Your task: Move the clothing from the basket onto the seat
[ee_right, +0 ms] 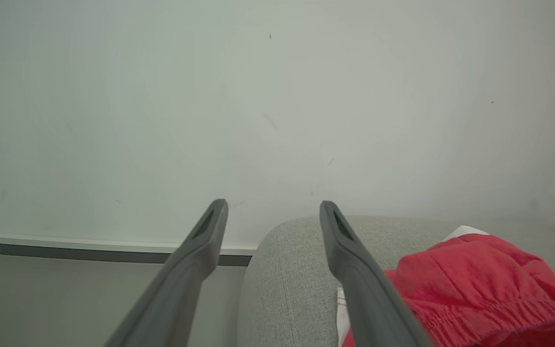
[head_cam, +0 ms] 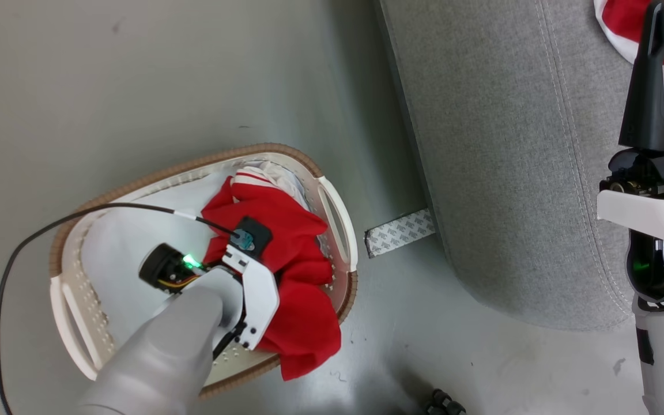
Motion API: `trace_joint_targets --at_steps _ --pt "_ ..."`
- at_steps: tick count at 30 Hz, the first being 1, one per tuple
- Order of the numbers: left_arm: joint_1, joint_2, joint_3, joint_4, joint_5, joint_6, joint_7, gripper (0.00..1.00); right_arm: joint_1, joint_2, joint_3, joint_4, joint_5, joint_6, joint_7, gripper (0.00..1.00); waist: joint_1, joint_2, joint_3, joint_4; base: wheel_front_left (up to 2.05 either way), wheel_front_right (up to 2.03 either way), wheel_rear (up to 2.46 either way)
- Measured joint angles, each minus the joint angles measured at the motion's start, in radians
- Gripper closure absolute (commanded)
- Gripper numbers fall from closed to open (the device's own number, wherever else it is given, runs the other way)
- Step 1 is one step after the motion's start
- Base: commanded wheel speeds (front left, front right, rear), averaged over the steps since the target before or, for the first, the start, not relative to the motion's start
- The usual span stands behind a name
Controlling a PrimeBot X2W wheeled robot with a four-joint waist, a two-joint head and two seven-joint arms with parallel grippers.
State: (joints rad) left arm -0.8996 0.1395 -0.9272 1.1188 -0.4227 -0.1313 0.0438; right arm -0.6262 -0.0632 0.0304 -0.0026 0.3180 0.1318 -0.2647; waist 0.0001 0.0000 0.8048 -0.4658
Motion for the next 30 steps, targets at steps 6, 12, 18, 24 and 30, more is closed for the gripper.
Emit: trace_joint_targets --at_steps 6,12,18,24,30 --pt "-0.016 0.013 -0.044 0.019 -0.048 0.0 0.038 0.08 0.0 0.005 0.001 0.002 0.0 0.0 0.0 0.0 0.0 0.0 0.018 -0.007 0.0 0.0 0.0" --pt "-0.026 0.023 -0.081 -0.003 -0.095 0.0 -0.016 1.0 0.001 0.007 -0.005 0.006 0.0 0.0 0.0 0.0 0.0 0.0 0.019 0.001 0.0 0.0 0.0" --pt "-0.02 0.012 -0.115 -0.023 -0.15 0.0 -0.072 1.0 0.005 0.008 -0.007 0.029 -0.011 0.0 0.0 0.0 -0.0001 0.0 -0.025 0.02 0.0 0.0 0.0" --pt "0.017 -0.021 -0.158 -0.054 -0.213 0.0 -0.141 1.0 0.03 -0.026 -0.019 0.043 -0.026 0.0 0.0 0.0 -0.0001 0.0 -0.113 0.049 0.0 0.0 0.0" --pt "0.061 -0.053 -0.203 -0.092 -0.282 0.0 -0.209 1.0 0.089 -0.073 -0.027 0.079 -0.032 0.0 0.0 0.0 -0.0001 0.0 -0.231 0.093 0.0 0.0 0.0"
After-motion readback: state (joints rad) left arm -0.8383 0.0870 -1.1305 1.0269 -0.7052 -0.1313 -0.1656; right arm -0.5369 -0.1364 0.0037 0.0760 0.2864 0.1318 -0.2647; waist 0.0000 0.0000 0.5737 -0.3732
